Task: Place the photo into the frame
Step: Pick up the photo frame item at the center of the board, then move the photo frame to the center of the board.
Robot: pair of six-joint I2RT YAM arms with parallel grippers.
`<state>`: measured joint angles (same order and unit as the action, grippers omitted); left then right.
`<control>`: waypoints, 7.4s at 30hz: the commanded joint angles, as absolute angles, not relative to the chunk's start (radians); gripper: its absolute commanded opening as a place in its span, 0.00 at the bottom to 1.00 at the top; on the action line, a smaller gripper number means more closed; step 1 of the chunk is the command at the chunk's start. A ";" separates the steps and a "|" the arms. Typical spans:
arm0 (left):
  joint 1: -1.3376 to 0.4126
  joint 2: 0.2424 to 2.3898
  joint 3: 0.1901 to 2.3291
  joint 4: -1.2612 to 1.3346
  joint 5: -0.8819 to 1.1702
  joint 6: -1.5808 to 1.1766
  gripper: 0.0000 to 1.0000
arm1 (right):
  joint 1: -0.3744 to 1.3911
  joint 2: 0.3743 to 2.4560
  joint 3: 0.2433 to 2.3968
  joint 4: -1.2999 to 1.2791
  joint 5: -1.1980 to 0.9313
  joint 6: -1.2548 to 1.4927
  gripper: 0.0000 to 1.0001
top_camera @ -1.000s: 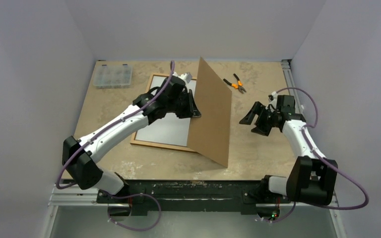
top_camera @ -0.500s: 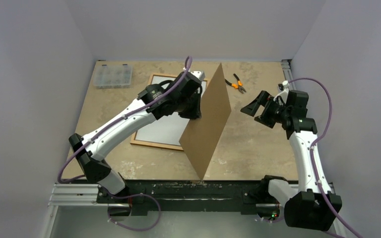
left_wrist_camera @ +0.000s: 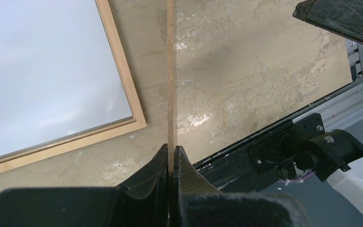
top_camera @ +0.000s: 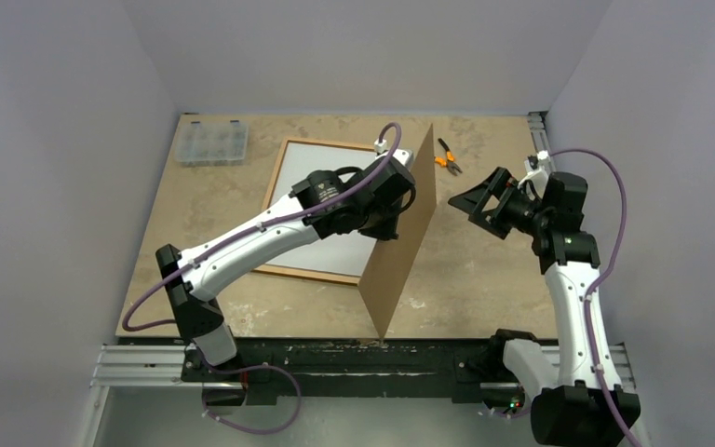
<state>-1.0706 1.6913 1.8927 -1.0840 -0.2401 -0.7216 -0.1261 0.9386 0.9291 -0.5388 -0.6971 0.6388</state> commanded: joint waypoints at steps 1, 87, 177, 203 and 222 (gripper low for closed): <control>-1.105 1.716 1.967 -1.071 -0.280 -0.755 0.00 | -0.124 0.911 0.917 -0.473 -0.752 0.708 0.92; -1.192 1.633 1.744 -0.644 -0.091 -0.786 0.83 | -0.099 0.938 0.940 -0.487 -0.847 0.754 0.77; -1.169 2.085 1.653 -0.684 0.079 -0.815 0.42 | 0.025 1.114 1.652 -1.108 -0.031 0.358 0.00; -1.183 1.900 1.470 -0.499 0.139 -0.853 0.51 | 0.025 1.108 1.678 -1.135 0.002 0.334 0.00; -1.163 2.083 1.623 -0.632 0.048 -0.806 0.48 | 0.025 1.110 1.667 -1.147 0.125 0.322 0.00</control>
